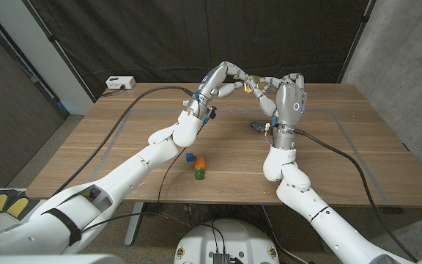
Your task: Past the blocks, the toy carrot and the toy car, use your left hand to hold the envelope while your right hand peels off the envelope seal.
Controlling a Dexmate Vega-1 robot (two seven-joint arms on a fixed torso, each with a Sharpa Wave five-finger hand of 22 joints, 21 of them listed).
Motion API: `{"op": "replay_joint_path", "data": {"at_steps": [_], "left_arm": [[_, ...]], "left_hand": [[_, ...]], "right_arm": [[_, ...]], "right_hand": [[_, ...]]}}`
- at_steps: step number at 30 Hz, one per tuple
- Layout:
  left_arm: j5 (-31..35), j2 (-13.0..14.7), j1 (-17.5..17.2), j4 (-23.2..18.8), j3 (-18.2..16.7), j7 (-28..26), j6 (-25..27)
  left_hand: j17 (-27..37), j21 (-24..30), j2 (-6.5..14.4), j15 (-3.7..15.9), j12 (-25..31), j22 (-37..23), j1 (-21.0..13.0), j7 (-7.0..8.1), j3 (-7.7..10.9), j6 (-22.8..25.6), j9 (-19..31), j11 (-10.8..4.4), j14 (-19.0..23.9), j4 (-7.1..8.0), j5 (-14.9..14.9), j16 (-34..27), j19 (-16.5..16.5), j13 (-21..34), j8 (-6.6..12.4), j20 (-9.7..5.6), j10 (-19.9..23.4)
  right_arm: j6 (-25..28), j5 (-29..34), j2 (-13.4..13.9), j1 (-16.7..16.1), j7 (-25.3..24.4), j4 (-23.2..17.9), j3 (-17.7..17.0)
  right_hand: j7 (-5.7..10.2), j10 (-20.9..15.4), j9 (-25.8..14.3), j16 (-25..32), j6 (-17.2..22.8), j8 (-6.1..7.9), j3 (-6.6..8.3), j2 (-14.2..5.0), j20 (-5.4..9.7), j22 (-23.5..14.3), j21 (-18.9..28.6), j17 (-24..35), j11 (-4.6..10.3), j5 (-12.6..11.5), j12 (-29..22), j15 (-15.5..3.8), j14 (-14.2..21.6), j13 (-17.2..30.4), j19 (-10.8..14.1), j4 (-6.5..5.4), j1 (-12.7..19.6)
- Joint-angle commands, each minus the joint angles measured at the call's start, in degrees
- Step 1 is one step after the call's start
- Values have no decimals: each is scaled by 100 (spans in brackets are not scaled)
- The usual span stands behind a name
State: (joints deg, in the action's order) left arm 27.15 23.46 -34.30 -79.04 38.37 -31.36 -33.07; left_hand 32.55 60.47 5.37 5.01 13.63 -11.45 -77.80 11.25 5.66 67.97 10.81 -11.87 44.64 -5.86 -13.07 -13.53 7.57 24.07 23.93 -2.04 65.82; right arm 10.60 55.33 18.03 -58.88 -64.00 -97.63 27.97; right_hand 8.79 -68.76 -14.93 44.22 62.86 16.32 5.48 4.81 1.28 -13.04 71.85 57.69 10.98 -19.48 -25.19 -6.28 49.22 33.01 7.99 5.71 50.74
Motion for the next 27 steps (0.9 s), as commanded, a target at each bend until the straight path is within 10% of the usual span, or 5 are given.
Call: {"op": "replay_joint_path", "data": {"at_steps": [1,18,27], "left_arm": [[-3,41,-14,-25,-13,-23,-102],[34,25,-40,-9,-96,-121,-232],[16,3,-38,54,-99,-128,-224]], "left_hand": [[14,24,35,890,-18,5,-21,-3,-39,63,11,49,58,-17,22,27,-3,19,-16,-166,102],[43,51,50,890,-41,7,-30,-4,-70,71,12,46,80,-12,39,49,-13,32,-47,-172,116],[55,65,57,890,-51,9,-34,-7,-85,61,14,44,81,-10,43,64,-19,44,-69,-171,118]], "right_arm": [[174,57,-159,-81,0,-3,-108],[-270,368,-257,-224,0,30,-367],[-1685,1692,-1560,-498,0,441,-1591]], "right_hand": [[2,-72,-66,93,31,42,60,-72,34,-5,112,58,6,-102,-71,-664,124,128,144,111,255],[-50,-763,-14,194,912,307,592,-657,189,-53,584,21,-96,342,-285,-672,518,253,194,301,1041],[-258,-818,-46,296,902,313,732,-696,347,-67,733,216,-142,380,-369,-672,655,422,195,321,1104]]}}
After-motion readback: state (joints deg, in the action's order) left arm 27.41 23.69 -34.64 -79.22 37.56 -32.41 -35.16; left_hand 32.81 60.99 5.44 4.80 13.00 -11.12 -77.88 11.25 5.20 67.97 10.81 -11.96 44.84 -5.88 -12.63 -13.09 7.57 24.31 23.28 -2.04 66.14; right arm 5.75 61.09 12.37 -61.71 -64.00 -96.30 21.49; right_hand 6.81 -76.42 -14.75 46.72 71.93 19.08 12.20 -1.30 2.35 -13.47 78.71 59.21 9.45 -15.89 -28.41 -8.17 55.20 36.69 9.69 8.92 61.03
